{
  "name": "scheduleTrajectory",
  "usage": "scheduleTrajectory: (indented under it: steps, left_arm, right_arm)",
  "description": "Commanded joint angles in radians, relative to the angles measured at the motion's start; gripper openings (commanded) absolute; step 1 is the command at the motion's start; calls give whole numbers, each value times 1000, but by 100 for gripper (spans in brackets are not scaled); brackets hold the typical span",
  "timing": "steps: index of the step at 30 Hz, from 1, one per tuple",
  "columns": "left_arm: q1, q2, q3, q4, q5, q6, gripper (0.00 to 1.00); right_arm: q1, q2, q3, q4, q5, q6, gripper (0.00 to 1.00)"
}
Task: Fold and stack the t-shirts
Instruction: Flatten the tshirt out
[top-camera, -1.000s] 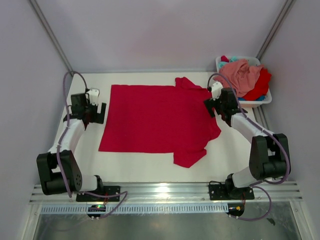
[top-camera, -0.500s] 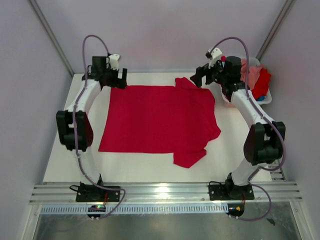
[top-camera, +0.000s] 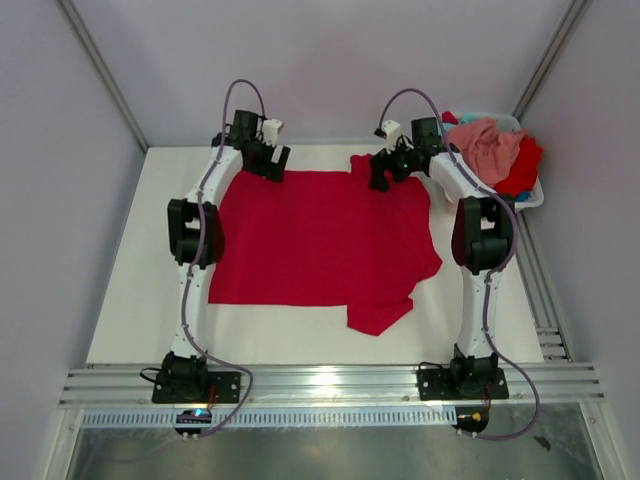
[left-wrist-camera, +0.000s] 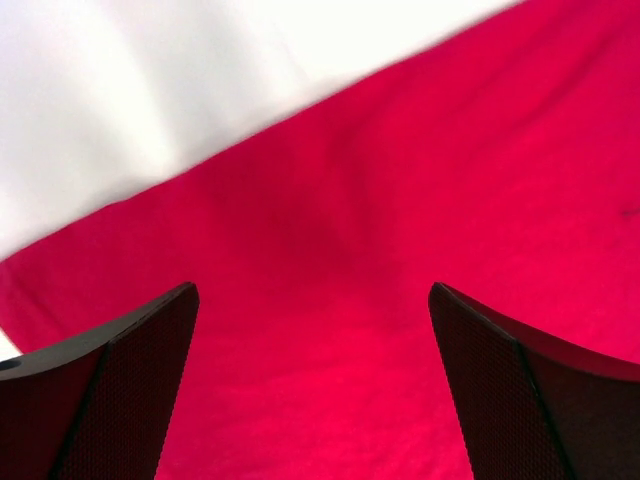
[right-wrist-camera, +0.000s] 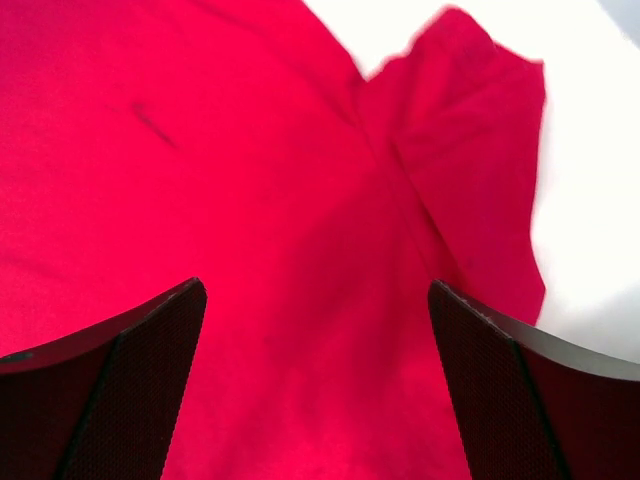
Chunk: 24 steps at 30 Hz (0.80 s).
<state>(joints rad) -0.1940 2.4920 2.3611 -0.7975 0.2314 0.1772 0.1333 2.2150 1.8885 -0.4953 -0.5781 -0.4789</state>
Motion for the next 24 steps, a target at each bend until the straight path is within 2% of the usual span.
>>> scheduleTrajectory:
  steps: [1, 4, 9, 17, 24]
  left_arm:
    - [1, -50, -44, 81, -82, -39, 99]
    - [2, -102, -167, 222, -179, -59, 99]
    - [1, -104, -189, 326, -263, -82, 99]
    - [2, -68, -195, 369, -378, -58, 99]
    - [4, -39, -181, 357, -382, -31, 99]
  right_arm:
    - [-3, 0, 55, 40, 104, -7, 96]
    - [-3, 26, 54, 110, 161, 22, 96]
    - [-3, 55, 43, 221, 213, 42, 96]
    - [6, 112, 66, 213, 242, -52, 96]
    - [8, 146, 95, 173, 299, -101, 96]
